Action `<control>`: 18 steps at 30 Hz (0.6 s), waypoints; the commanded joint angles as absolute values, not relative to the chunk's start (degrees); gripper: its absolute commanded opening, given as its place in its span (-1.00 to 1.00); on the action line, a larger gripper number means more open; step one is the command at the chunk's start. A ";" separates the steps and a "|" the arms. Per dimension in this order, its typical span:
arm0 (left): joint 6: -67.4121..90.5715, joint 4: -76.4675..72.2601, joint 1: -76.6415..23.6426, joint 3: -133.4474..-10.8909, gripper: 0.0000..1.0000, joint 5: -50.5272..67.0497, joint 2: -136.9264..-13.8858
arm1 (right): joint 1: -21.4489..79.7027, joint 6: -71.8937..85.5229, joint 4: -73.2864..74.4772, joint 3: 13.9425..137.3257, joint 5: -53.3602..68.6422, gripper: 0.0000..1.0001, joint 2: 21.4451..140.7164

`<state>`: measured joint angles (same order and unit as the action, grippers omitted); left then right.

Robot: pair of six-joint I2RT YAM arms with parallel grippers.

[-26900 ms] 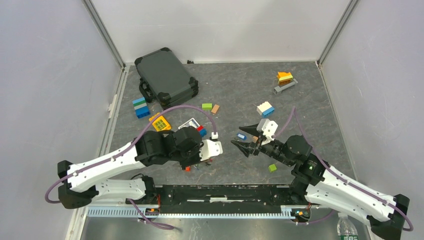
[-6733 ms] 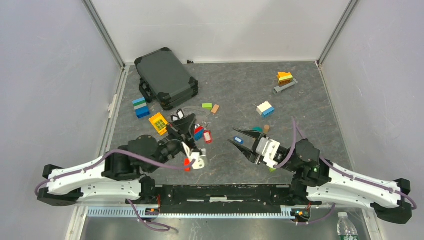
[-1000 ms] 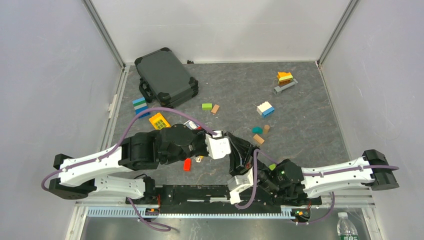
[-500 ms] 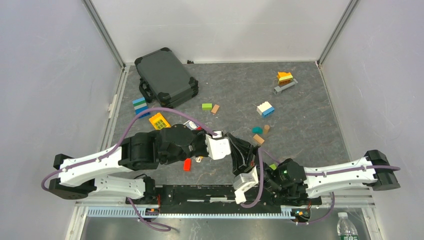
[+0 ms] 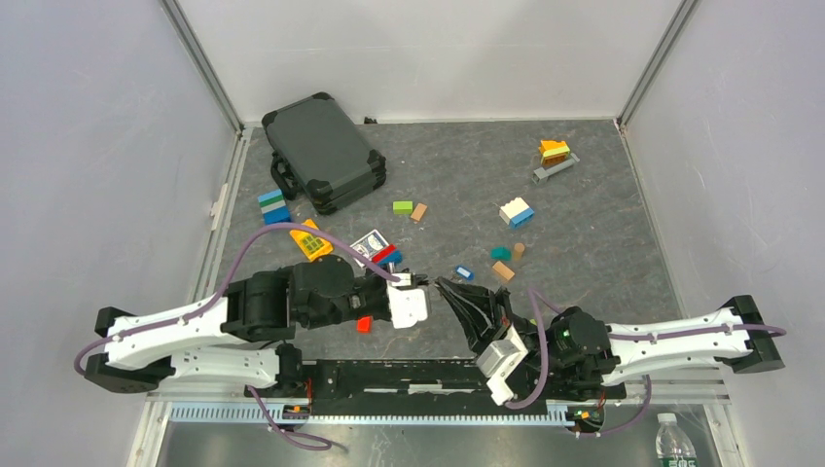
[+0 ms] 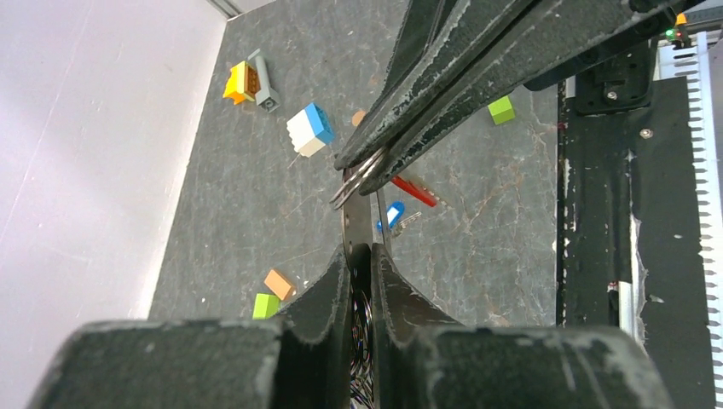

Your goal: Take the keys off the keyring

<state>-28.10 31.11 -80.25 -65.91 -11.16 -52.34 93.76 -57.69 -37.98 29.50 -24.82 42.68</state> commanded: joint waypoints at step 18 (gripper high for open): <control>-18.10 5.72 -80.37 -49.18 -0.07 2.61 -37.12 | 93.52 -39.23 -50.94 27.05 -24.93 -1.00 39.14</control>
<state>-22.28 13.85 -80.23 -50.96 -3.16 -39.27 93.65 -42.28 -43.38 27.40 -25.28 40.40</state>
